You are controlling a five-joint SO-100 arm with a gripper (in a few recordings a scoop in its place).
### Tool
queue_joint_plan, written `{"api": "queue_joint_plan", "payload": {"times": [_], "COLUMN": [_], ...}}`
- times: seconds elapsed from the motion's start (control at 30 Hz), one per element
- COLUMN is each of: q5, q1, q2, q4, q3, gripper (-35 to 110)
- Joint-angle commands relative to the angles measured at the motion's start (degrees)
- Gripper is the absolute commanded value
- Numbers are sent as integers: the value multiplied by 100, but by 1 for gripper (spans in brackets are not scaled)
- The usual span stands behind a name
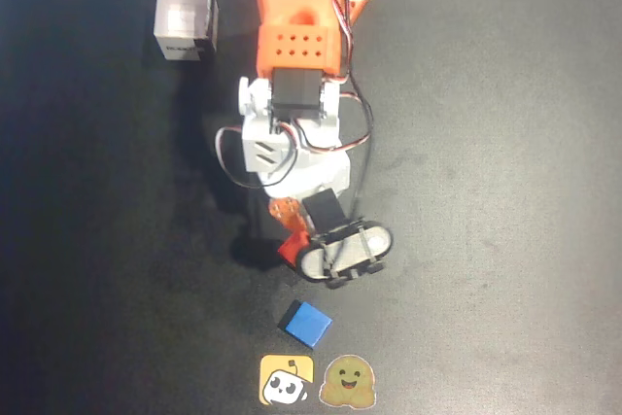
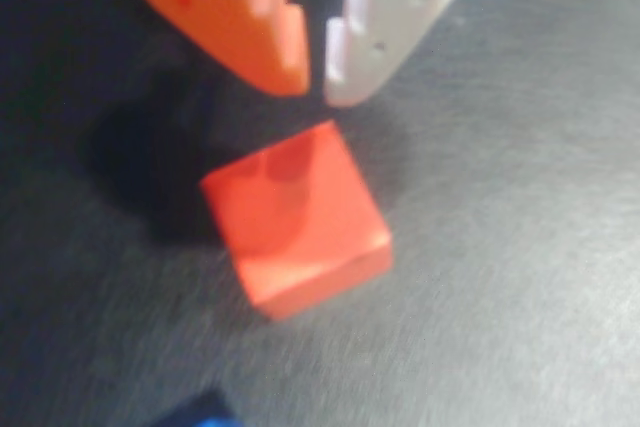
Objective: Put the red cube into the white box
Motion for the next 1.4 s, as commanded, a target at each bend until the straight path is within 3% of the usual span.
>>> {"api": "queue_joint_plan", "payload": {"times": [0.0, 0.23, 0.43, 1.37], "q5": [-554, -2127, -2795, -2399], "q1": [53, 79, 79, -79], "q2": [-9, -422, -677, 123], "q4": [-62, -431, -598, -1020], "q3": [-352, -747, -940, 527], "gripper": [0, 1, 1, 6]}}
